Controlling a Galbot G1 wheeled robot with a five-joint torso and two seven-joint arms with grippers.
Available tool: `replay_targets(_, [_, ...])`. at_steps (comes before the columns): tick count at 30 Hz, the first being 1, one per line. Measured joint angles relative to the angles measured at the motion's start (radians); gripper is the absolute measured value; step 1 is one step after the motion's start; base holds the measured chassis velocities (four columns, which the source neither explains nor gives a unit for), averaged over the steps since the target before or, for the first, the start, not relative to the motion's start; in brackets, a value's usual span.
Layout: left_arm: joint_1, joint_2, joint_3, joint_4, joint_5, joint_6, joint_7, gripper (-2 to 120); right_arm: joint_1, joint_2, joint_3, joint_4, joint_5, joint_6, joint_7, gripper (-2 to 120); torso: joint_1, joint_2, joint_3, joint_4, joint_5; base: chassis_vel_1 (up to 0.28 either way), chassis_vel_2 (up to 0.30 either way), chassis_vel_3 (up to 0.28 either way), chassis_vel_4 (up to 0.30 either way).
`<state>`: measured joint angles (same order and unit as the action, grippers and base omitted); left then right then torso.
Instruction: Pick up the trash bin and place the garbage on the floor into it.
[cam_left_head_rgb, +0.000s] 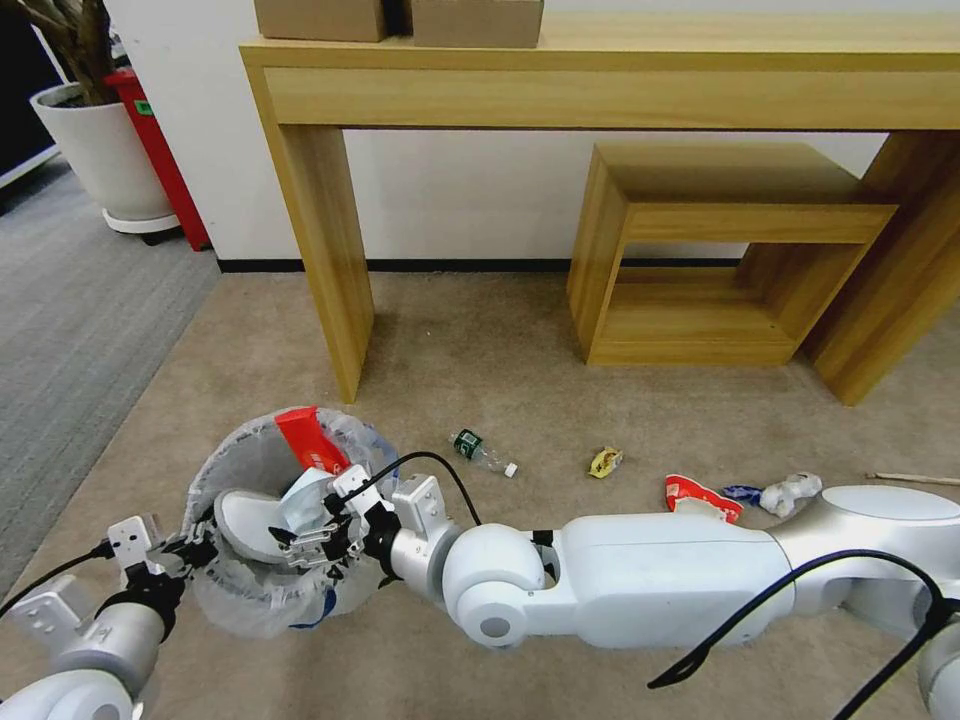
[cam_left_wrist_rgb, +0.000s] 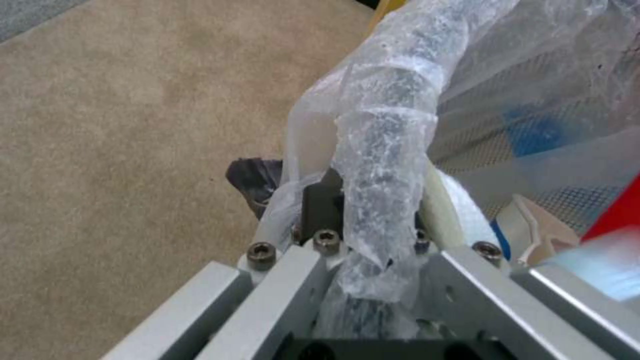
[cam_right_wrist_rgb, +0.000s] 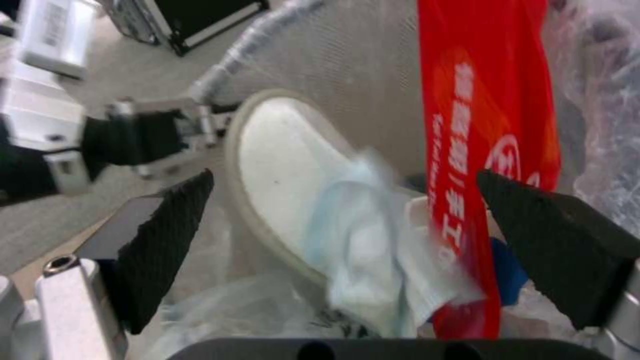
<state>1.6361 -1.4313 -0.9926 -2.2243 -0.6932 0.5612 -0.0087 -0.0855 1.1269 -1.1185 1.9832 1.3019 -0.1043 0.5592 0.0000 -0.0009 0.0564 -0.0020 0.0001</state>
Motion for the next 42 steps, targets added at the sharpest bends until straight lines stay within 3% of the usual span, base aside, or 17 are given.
replay_targets(14, [-0.004, 0.0, 0.001, 0.013, -0.001, 0.003, -0.002, 1, -0.008, -0.023, 0.01, 0.015, -0.058, 0.051, -0.058, 100, 0.0, 0.0, 0.0, 0.0, -0.0001, 0.0, 0.0, 0.0, 0.0])
replay_targets(25, [0.002, 0.015, -0.013, 0.012, -0.013, 0.012, -0.004, 1, -0.11, -0.037, 0.182, -0.033, -0.17, 0.169, -0.175, 100, 0.0, 0.0, 0.0, 0.0, -0.0001, 0.0, 0.0, 0.0, 0.0])
replay_targets(32, [0.016, 0.015, -0.027, 0.0, -0.014, 0.015, -0.004, 1, -0.237, -0.063, 0.428, -0.063, -0.236, 0.206, -0.202, 100, 0.0, 0.0, 0.0, 0.0001, 0.0, 0.0, 0.0, 0.0, 0.0])
replay_targets(33, [0.016, 0.015, -0.027, 0.0, -0.014, 0.015, -0.004, 1, -0.237, -0.063, 0.428, -0.063, -0.236, 0.206, -0.202, 100, 0.0, 0.0, 0.0, 0.0001, 0.0, 0.0, 0.0, 0.0, 0.0])
replay_targets(36, [0.023, 0.01, -0.032, -0.013, -0.013, 0.015, -0.004, 1, -0.341, -0.084, 0.601, -0.077, -0.287, 0.217, -0.232, 100, 0.0, 0.0, 0.0, 0.0, 0.0002, 0.0, 0.0, 0.0, 0.0])
replay_targets(38, [0.023, 0.009, -0.032, -0.015, -0.013, 0.015, -0.004, 1, -0.367, -0.088, 0.646, -0.078, -0.3, 0.219, -0.241, 100, 0.0, 0.0, 0.0, 0.0002, 0.0002, 0.0, 0.0, 0.0, 0.0])
replay_targets(40, [0.018, 0.009, -0.029, -0.02, -0.012, 0.016, -0.004, 1, -0.458, -0.102, 0.804, -0.071, -0.34, 0.219, -0.263, 100, 0.0, 0.0, 0.0, -0.0001, 0.0003, 0.0, 0.0, 0.0, 0.0])
replay_targets(41, [0.018, 0.009, -0.029, -0.02, -0.012, 0.016, -0.004, 1, -0.458, -0.102, 0.804, -0.071, -0.34, 0.219, -0.263, 100, 0.0, 0.0, 0.0, -0.0001, 0.0003, 0.0, 0.0, 0.0, 0.0])
replay_targets(42, [0.018, 0.009, -0.026, -0.021, -0.01, 0.017, -0.004, 1, -0.493, -0.108, 0.867, -0.063, -0.355, 0.217, -0.271, 100, 0.0, 0.0, 0.0, 0.0, 0.0003, 0.0, 0.0, 0.0, 0.0])
